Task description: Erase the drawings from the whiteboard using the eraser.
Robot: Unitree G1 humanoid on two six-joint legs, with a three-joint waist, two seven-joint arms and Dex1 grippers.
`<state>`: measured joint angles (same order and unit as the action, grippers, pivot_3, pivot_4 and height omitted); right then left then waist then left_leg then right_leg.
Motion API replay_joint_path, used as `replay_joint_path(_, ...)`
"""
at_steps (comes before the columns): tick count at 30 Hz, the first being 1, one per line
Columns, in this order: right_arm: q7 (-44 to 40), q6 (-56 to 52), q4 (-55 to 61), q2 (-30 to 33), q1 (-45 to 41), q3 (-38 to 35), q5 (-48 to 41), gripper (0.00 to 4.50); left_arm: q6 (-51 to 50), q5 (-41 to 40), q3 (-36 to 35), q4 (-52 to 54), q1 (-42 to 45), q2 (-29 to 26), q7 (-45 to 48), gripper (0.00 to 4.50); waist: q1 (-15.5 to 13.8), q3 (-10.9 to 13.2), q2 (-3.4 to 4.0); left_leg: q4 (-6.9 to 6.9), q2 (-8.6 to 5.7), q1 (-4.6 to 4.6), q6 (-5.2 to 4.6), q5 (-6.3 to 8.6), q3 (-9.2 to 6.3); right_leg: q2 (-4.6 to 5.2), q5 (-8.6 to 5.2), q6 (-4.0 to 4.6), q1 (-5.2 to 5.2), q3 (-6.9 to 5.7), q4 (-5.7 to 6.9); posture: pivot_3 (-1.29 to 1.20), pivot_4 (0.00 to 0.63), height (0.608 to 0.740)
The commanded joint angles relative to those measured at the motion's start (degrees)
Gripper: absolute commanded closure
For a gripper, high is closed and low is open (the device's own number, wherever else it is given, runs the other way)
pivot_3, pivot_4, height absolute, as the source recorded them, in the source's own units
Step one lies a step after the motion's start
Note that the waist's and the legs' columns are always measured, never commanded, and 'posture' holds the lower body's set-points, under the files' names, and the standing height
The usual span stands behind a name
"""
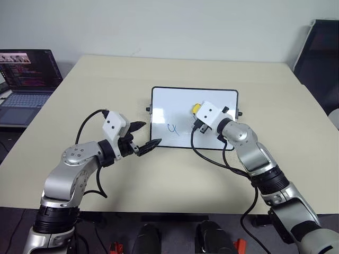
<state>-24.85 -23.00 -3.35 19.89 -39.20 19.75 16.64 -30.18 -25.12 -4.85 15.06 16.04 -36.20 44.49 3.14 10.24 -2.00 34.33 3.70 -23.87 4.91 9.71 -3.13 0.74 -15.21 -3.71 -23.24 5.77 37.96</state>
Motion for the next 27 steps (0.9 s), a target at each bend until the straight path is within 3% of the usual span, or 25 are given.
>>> replay_joint_path(1,-7.26,-4.03,1.22,2.28,3.15,2.03,-1.09,3.42,1.20,-0.21,-0.67,0.66,0.44,0.01,0.11,0.00,0.01,0.00,0.00,-0.02,0.00,0.00,0.00,0.00,0.00,0.00,0.00,-0.01,0.00,-0.01,0.00,0.00,0.150,0.740)
replay_joint_path(5,-10.51,-5.09,2.31,3.61,3.58,3.53,0.06,3.42,0.11,-0.57,-0.32,1.72,1.04,0.13,-0.56,0.00,0.19,-0.01,-0.01,-0.06,0.01,0.01,0.00,0.00,-0.01,-0.01,-0.03,-0.03,0.00,-0.01,0.01,0.00,0.150,0.740)
replay_joint_path(10,1.95,0.62,-2.54,1.87,-1.24,-0.81,3.90,3.42,-0.60,-0.75,-0.27,2.00,1.52,0.09,-0.70,0.00,0.34,0.00,-0.01,0.00,0.00,0.06,-0.01,-0.01,0.00,0.00,0.01,0.02,-0.03,0.01,0.04,0.00,0.150,0.740)
replay_joint_path(12,2.66,1.42,-3.21,1.88,-1.63,-1.29,3.30,3.42,-0.72,-0.81,-0.26,2.02,1.58,0.09,-0.73,0.00,0.28,-0.01,-0.01,0.04,-0.01,0.04,-0.03,-0.02,0.00,0.00,0.02,0.04,-0.05,0.02,0.02,0.00,0.150,0.740)
replay_joint_path(22,-13.33,-4.30,1.76,5.24,3.51,3.22,1.22,3.43,-0.36,-0.84,-0.28,1.45,1.69,0.06,-0.53,0.00,0.18,-0.03,-0.05,-0.11,0.02,0.03,-0.04,-0.02,0.01,-0.03,-0.02,0.00,-0.02,0.01,0.00,0.00,0.150,0.740)
replay_joint_path(27,-12.67,-2.57,0.43,5.98,2.06,3.16,3.25,3.43,-0.14,-0.74,-0.22,1.08,1.84,0.09,-0.35,0.00,0.25,-0.03,-0.05,-0.02,0.00,0.05,-0.04,-0.03,0.02,-0.02,-0.01,0.01,-0.01,0.03,0.00,0.00,0.150,0.740)
